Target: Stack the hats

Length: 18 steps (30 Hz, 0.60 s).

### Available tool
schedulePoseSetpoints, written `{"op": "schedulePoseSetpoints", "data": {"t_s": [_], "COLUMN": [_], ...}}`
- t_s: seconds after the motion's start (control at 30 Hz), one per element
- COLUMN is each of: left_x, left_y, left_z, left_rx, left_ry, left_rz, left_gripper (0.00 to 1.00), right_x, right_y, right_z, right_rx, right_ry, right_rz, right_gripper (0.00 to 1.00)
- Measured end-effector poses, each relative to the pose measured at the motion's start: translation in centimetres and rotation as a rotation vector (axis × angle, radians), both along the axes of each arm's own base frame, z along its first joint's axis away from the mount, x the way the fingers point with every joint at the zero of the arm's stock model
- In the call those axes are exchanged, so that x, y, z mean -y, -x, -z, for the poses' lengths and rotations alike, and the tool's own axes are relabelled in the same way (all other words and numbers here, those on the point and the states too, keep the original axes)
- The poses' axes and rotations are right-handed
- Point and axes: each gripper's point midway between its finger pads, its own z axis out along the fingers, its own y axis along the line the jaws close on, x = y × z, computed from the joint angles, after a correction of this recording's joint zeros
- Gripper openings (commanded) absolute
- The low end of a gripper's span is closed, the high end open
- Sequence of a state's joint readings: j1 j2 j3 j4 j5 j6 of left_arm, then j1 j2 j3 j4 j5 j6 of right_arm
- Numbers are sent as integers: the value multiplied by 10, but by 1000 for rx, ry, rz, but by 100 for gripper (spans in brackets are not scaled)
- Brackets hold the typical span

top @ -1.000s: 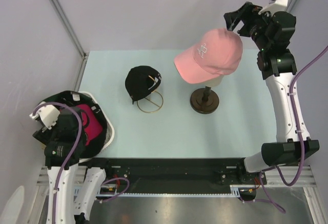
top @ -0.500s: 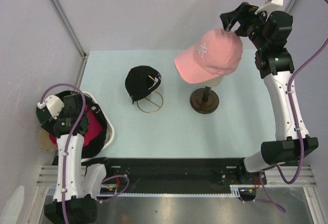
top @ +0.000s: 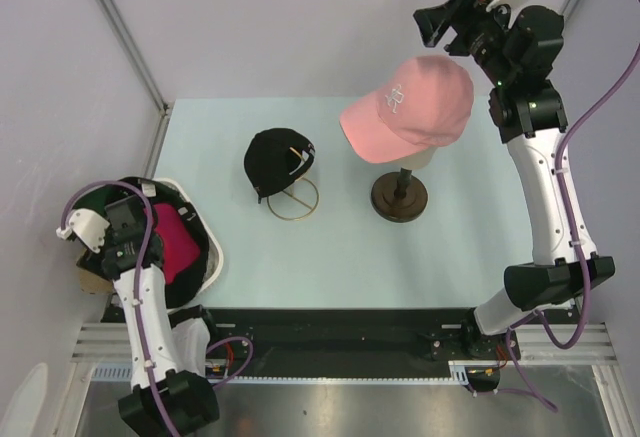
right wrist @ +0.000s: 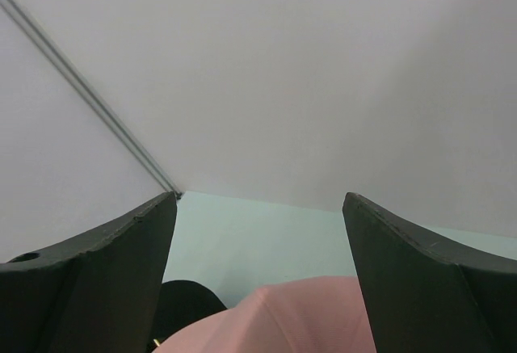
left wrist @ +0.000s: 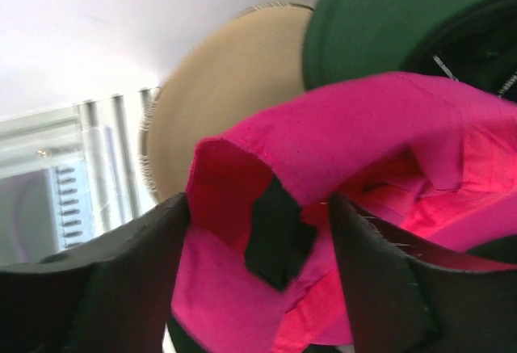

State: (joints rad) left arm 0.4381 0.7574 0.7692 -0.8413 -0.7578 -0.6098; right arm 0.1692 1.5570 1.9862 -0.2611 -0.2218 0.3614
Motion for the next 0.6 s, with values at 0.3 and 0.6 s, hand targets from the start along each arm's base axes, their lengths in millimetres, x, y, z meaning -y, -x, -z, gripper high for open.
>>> {"op": "schedulePoseSetpoints", "data": {"t_s": [0.3, 0.6], "left_x": [3, 8], "left_y": [-10, -17], "left_z": [3, -1], "left_rx": [49, 87], "left_ry": [16, 25], "left_rz": [33, 79], "left_gripper": [48, 0], "right_x": [-24, -39], "right_y": [12, 10], "right_z": [-9, -3], "right_rx": [22, 4], "right_ry": [27, 51], "right_rz": [-43, -65], "right_gripper": [89, 89]}}
